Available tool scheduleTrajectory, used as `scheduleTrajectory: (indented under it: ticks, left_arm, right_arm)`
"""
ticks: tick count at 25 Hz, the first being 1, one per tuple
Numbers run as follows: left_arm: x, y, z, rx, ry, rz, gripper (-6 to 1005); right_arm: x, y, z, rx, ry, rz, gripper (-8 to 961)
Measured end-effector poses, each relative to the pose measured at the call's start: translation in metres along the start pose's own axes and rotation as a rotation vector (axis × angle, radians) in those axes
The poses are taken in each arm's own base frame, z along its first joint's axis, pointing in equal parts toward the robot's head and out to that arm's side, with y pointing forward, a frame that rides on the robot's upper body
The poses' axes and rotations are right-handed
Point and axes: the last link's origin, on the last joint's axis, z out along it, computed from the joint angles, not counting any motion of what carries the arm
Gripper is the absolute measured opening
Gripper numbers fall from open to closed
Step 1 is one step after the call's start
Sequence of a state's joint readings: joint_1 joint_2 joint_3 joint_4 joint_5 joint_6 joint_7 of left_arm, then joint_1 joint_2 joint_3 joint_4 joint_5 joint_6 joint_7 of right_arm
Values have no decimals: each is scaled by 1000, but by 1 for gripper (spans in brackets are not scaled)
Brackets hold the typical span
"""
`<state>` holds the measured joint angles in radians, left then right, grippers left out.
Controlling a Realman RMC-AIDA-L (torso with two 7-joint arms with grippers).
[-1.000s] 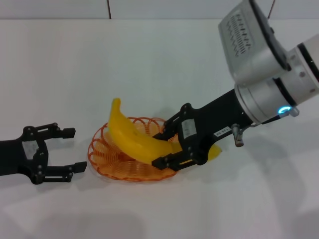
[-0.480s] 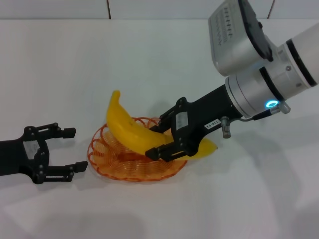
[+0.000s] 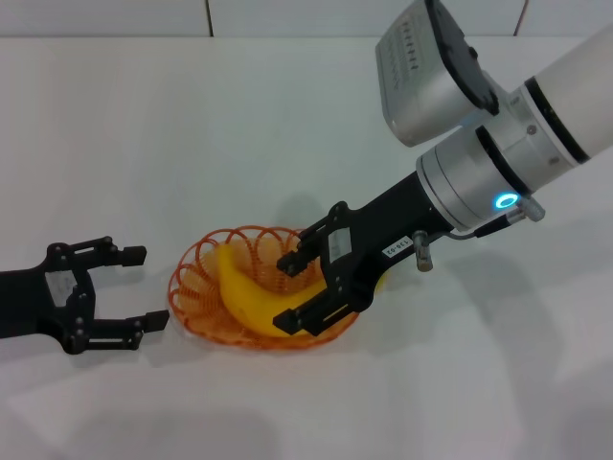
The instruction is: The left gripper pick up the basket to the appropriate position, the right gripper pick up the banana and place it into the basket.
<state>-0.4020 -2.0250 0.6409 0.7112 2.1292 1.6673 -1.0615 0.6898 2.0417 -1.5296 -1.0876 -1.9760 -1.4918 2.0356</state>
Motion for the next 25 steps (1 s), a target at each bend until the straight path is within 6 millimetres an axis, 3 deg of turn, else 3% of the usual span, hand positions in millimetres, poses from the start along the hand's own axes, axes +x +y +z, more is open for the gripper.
scheduleTrajectory:
  ticks: [4,10,17,25]
  left_arm:
    - [0,0,0,1,0,-1,881]
    - [-1,0,-1,2,-2,-2,880]
    - [-2,1,-2,4,-4,-5,881]
    - [-2,1,-3,4,-5,-5,881]
  right_arm:
    - [-1,0,-1,1,-4,0,667]
    - [0,-2,-2,5,-6,5,862]
    - [1,-2,-7,6,1,18,858]
    - [25,-13,-54,36,-43,132,854]
